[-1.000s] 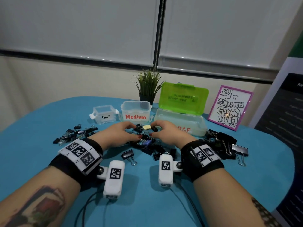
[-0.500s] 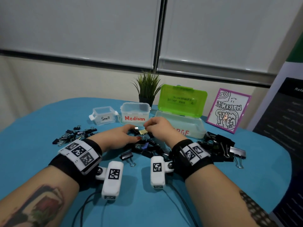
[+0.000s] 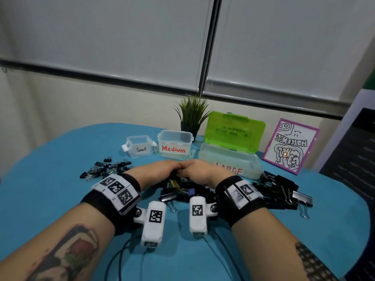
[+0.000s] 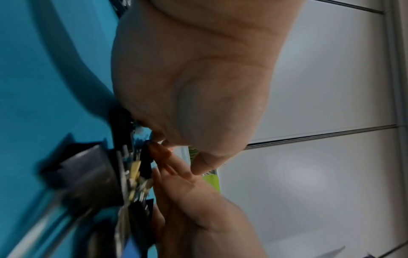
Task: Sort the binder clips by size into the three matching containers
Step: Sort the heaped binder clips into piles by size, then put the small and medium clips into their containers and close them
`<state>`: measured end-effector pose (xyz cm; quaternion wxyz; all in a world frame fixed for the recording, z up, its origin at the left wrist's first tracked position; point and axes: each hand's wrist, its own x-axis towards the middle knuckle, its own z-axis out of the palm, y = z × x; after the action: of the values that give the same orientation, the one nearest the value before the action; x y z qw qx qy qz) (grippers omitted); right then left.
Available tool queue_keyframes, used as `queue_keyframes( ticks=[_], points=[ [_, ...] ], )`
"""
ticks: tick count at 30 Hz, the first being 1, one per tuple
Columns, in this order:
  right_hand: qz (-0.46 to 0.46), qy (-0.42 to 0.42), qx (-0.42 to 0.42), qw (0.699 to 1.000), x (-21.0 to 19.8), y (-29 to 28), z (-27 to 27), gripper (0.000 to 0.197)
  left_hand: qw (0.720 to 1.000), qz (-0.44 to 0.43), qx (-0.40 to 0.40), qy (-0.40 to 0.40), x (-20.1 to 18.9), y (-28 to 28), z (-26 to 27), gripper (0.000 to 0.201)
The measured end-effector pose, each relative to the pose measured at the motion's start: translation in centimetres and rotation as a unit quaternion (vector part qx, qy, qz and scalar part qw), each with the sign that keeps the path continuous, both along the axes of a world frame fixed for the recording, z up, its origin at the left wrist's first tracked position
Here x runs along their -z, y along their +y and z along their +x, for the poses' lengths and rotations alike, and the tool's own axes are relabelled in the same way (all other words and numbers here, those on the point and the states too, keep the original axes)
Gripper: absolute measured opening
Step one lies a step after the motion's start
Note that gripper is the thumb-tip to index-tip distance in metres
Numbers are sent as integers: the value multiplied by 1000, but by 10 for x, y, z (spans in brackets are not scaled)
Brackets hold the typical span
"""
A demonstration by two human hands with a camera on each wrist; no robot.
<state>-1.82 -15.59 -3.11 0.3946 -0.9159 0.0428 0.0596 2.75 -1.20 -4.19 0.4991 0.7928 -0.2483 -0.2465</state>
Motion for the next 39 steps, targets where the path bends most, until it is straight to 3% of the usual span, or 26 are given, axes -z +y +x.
queue_keyframes(
  ticks=[1, 4, 8, 11, 14, 17, 21, 25, 30, 34, 39],
  points=[
    [12, -3, 7, 1000, -4, -2, -5, 33, 1000, 4, 3, -3, -1, 1, -2, 26],
    [-13, -7, 44, 999, -22, -14, -29, 35, 1000, 13, 6, -24, -2, 2, -3, 56],
    [-142, 65, 125, 980, -43, -24, -77, 83, 999, 33, 16, -36, -7, 4, -7, 61],
    [-185, 149, 151, 960, -43, -19, -98, 99, 997, 40, 22, -60, -14, 5, -9, 56],
    [-168, 159, 158, 960, -38, -12, -98, 96, 996, 47, 19, -68, -13, 5, -9, 59],
    [-173, 159, 158, 959, -38, -3, -93, 88, 997, 49, 26, -59, -6, 3, -8, 76],
    [-216, 156, 140, 953, -50, 14, -81, 86, 995, 50, 7, -87, -13, 7, -3, 60],
    [-256, 67, 107, 958, -68, 40, -52, 66, 975, -20, -181, -125, -22, 22, 18, 45],
    [-127, -39, 45, 990, -74, 74, 23, 38, 927, -79, -343, -128, -26, 53, 52, 37],
    [-91, -41, 13, 995, -65, 104, 74, 39, 905, -13, -417, -90, -24, 74, 72, 49],
    [-257, 0, -13, 966, -42, 114, 113, 49, 894, 151, -421, -12, -14, 85, 101, 69]
  ],
)
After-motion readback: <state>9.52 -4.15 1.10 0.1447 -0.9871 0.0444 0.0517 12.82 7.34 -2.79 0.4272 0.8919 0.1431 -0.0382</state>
